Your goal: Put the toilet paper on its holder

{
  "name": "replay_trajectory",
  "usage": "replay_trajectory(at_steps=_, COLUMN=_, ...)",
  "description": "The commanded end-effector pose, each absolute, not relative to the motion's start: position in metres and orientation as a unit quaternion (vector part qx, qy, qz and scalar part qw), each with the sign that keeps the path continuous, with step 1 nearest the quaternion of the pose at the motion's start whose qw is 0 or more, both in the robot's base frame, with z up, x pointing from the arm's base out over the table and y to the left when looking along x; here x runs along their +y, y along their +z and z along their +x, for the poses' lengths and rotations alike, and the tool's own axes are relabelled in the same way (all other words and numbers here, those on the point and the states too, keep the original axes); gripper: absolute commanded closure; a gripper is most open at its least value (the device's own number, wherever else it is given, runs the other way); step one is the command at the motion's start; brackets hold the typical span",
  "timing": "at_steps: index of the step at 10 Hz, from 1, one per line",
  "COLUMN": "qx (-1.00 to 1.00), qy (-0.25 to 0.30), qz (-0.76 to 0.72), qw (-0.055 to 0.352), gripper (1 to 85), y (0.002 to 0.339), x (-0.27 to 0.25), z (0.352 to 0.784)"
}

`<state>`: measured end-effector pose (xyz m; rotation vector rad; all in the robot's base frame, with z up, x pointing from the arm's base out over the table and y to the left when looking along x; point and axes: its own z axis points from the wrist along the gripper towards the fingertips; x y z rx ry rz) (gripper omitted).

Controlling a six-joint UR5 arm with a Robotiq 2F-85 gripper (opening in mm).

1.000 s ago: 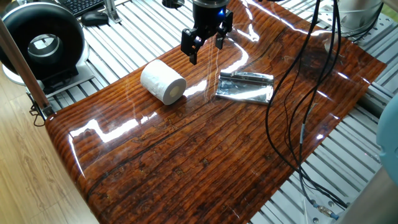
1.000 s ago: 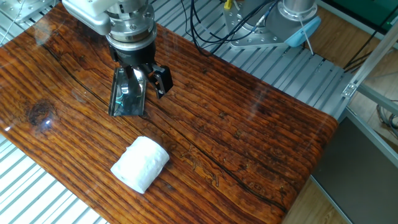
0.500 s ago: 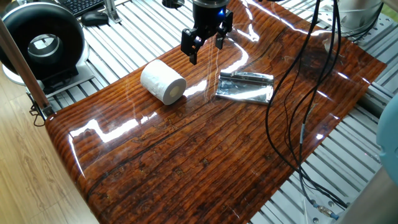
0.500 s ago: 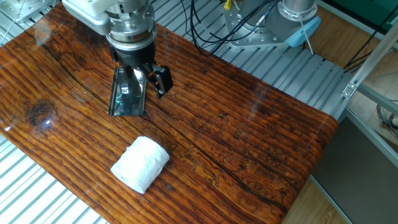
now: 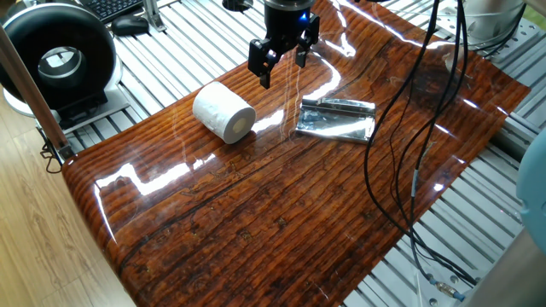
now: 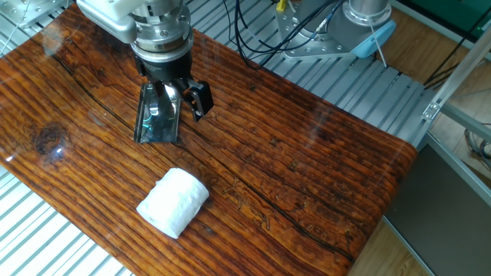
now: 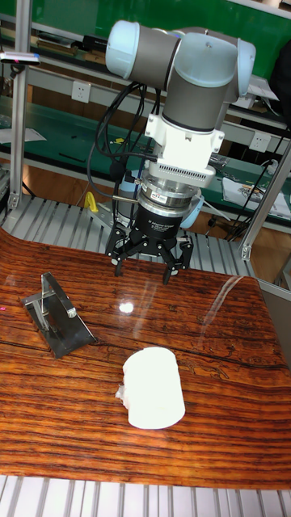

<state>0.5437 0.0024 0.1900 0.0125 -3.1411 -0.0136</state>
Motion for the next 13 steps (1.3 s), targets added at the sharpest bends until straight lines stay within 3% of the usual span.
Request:
replay_trajectory(at_steps=1, qx=-0.995, qy=0.0, qz=-0.095, qw=0.017, gripper=73.7, y=0.19, x=0.003, z=0.535)
replay_trajectory(at_steps=10, qx=-0.996, qy=-0.012, qz=-0.085, qw=0.004, gripper=73.3, y=0.186, x=0.011, z=0.54)
replay_trajectory(at_steps=13, qx=-0.998, qy=-0.033, qz=-0.043, qw=-0.036, gripper=58.0, y=0.186, x=0.023, z=0.558)
